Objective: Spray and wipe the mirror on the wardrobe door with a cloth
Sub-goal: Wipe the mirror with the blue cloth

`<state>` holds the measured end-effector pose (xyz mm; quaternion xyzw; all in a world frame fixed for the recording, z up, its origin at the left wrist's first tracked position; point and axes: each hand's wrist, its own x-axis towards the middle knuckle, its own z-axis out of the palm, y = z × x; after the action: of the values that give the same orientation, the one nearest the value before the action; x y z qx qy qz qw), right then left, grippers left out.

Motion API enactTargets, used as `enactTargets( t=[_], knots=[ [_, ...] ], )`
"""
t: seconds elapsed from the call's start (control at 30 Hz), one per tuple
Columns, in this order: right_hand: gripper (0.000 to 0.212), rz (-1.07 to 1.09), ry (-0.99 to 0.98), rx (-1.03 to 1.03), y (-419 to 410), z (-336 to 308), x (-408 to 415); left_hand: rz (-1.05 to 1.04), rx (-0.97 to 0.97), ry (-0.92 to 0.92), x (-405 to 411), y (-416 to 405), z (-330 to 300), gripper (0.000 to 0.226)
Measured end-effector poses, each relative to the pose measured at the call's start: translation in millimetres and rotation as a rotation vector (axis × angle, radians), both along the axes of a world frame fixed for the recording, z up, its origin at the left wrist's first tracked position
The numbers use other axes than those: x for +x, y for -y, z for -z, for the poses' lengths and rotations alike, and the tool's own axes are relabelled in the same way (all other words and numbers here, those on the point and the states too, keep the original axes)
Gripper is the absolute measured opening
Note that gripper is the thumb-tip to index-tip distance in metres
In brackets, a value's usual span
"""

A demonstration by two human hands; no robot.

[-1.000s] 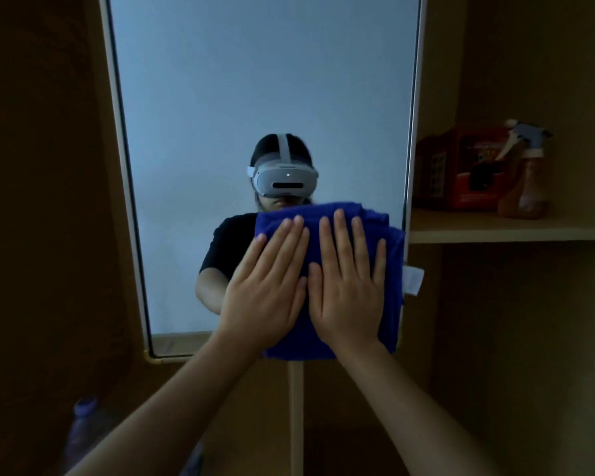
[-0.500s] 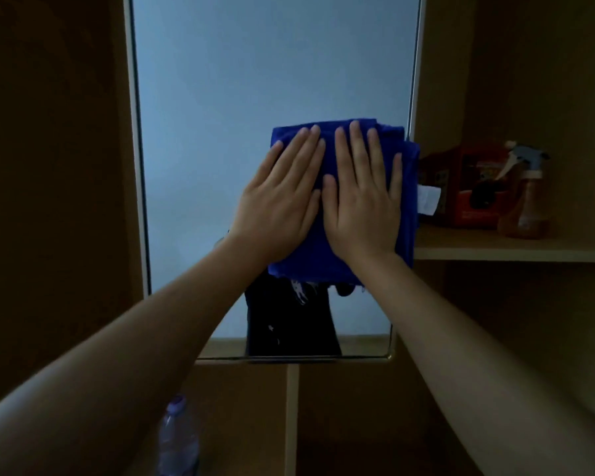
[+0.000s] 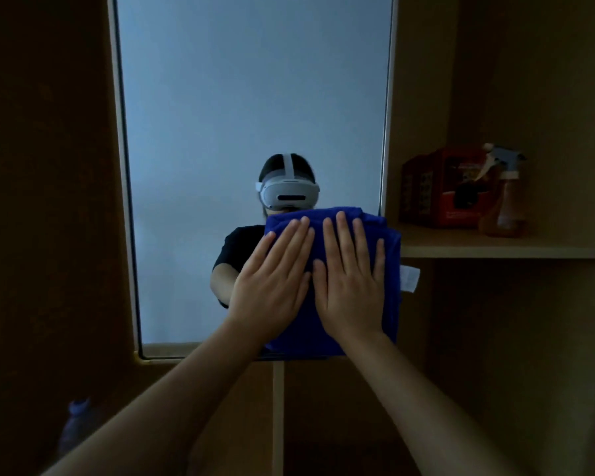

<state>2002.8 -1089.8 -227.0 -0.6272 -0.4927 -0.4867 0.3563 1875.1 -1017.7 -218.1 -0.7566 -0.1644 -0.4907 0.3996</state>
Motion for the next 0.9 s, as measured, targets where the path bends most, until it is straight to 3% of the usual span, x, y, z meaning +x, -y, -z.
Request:
enactTargets(
  t=[0.33,0.7,0.9],
  knots=[
    [0.053,-0.019,0.024,0.08,-13,-143,-10,-0.048,0.039,0.069,-9,-8,-141,0.055],
    [0.053,-0.027,0.045,0.016,-15,-26,-24,-0.028,-0.057,0.05,-22,-12,-21,0.055],
    [0.052,-0.052,0.022,-0.03,-12,-30,-27,-0.058,-0.084,0.039,-26,-9,-21,0.055]
  ],
)
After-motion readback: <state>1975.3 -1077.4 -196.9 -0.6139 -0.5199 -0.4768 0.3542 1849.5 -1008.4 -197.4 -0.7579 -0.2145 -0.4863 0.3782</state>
